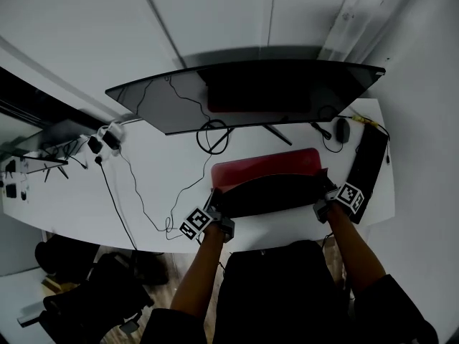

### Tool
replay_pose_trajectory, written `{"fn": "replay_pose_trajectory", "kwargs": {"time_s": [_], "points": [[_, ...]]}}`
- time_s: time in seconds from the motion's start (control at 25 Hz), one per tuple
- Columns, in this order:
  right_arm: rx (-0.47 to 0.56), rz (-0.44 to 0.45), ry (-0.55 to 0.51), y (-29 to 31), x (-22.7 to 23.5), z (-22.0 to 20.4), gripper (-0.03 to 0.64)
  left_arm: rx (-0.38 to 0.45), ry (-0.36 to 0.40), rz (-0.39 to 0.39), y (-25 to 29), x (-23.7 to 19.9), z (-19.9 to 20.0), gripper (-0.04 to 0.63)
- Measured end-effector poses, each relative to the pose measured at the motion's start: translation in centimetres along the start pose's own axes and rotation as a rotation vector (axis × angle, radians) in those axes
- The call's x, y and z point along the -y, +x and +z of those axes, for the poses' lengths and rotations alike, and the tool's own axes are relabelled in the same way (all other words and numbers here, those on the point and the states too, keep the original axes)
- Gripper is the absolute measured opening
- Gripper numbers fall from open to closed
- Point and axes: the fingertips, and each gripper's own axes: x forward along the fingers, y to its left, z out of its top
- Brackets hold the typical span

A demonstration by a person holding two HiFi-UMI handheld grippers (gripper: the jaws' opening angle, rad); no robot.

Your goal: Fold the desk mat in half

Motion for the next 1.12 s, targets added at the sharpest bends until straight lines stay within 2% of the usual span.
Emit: {"fn": "replay_pose_trajectory", "kwargs": {"time_s": [0.56, 1.12], "points": [[-0.047, -0.039, 0.055, 4.0, 2.2, 0.7, 0.020, -0.012, 0.023, 0.104, 4.1, -1.2, 0.9, 0.033], [-0.090, -0.083, 0.064, 6.6, 2.7, 1.1, 0.028, -0.017, 0.004, 0.186, 5.8, -2.6, 1.3, 0.035]]}}
